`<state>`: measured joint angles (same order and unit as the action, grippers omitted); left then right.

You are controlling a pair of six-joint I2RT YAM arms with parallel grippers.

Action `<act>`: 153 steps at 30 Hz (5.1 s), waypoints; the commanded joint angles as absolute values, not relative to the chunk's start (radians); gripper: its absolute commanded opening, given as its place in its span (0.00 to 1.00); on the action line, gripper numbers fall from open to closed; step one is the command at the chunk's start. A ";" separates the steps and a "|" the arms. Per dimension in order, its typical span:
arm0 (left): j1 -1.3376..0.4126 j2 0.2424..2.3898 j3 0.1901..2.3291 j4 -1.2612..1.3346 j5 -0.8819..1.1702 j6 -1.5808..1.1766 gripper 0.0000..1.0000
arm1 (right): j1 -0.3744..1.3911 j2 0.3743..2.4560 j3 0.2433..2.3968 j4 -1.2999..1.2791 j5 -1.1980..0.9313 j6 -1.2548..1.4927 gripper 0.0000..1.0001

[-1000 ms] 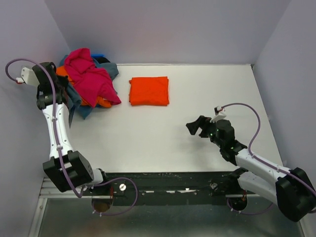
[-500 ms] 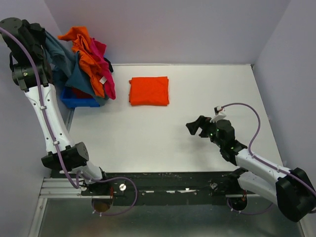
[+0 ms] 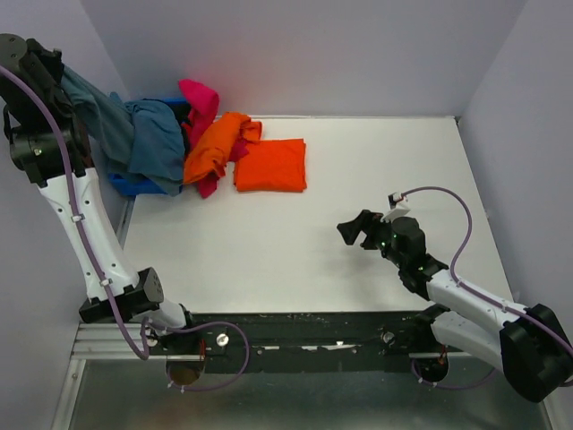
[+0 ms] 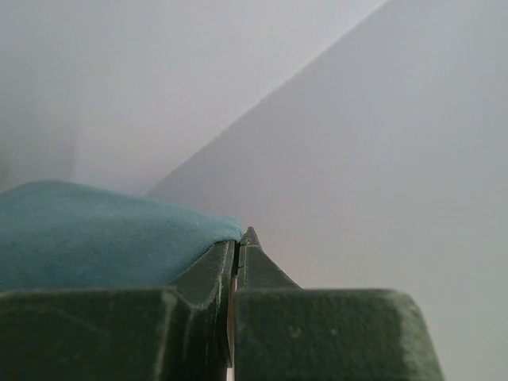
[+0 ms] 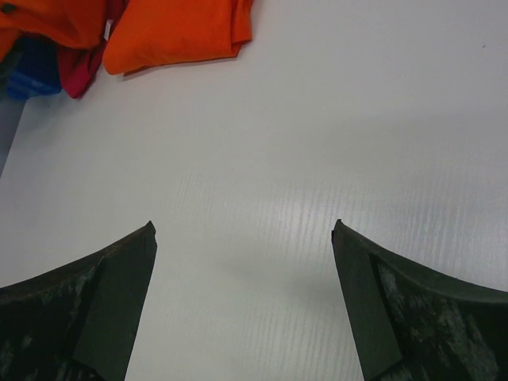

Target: Fold and stack the t-shirts

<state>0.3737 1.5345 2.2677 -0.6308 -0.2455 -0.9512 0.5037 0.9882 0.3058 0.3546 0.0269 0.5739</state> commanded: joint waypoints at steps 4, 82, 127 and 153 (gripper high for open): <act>0.382 1.296 2.128 -0.456 -0.572 -0.825 0.00 | 0.503 1.002 0.331 0.376 0.006 0.557 0.99; -0.227 2.289 2.369 -0.874 -0.445 -0.229 0.99 | 0.503 0.630 0.184 0.265 0.351 0.611 0.99; 0.037 2.283 2.376 -0.573 -0.251 -0.468 0.00 | 0.503 0.761 0.207 0.327 0.281 0.604 0.98; 0.299 2.117 2.387 -0.741 -0.252 -0.600 0.99 | 0.503 0.796 0.229 0.334 0.221 0.601 0.98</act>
